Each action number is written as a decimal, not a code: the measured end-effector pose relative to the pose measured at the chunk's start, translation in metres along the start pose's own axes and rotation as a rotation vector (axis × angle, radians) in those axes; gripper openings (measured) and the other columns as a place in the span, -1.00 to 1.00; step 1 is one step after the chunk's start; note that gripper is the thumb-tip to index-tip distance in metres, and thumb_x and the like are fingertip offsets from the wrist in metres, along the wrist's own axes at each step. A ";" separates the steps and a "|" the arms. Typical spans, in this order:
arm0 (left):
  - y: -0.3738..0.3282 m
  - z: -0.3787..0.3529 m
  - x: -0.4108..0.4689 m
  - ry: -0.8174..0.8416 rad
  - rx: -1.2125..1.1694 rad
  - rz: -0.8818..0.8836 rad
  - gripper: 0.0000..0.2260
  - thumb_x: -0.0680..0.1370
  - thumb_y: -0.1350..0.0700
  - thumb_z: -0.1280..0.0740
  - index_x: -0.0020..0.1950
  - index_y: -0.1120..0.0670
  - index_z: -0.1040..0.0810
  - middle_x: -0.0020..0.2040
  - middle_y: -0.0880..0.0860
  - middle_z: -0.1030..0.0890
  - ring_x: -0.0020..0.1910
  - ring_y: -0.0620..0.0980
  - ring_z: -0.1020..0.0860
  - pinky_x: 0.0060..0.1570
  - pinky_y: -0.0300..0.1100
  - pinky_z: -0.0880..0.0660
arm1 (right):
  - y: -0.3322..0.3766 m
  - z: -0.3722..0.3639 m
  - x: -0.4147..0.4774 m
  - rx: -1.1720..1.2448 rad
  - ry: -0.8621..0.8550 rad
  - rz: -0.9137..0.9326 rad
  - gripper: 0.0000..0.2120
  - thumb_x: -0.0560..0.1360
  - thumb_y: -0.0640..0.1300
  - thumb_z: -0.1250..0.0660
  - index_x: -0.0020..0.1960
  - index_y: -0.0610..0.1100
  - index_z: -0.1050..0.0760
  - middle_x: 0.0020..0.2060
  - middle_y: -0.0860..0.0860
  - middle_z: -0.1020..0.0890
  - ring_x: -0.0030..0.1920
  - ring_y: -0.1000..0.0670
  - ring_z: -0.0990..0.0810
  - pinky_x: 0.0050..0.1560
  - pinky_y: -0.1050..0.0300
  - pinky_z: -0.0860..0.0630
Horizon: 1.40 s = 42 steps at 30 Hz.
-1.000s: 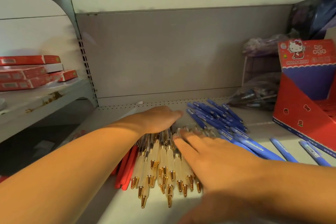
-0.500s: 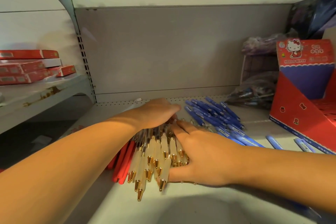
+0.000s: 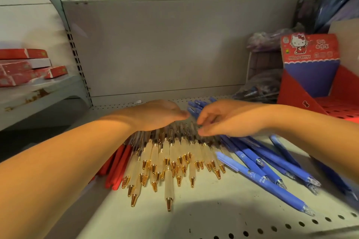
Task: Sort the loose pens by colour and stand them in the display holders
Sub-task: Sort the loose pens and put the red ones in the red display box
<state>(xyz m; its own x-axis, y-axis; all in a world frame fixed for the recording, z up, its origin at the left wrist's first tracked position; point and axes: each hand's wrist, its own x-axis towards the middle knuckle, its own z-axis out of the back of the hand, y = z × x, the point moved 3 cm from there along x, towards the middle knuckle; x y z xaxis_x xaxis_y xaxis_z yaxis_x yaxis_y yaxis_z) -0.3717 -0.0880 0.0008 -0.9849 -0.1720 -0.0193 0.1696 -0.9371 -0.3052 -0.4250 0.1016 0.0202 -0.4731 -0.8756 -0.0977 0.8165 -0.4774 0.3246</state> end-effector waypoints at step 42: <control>0.016 -0.002 -0.038 0.177 -0.112 -0.038 -0.16 0.26 -0.57 -0.16 0.48 -0.26 -0.26 0.50 -0.16 -0.30 0.41 -0.13 -0.28 0.38 -0.07 -0.22 | -0.015 0.013 0.041 0.401 -0.148 -0.308 -0.90 0.52 -0.32 -0.28 -0.14 -0.26 -0.54 -0.46 -0.04 -0.58 -0.53 0.10 -0.56 -0.50 0.28 -0.47</control>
<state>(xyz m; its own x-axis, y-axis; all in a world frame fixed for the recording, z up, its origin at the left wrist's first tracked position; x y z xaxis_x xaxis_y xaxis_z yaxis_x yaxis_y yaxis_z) -0.3316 -0.0957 -0.0055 -0.9828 -0.0720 -0.1702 0.1374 -0.9006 -0.4123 -0.4610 0.0743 0.0233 -0.7364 -0.6657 -0.1211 0.4551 -0.6197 0.6394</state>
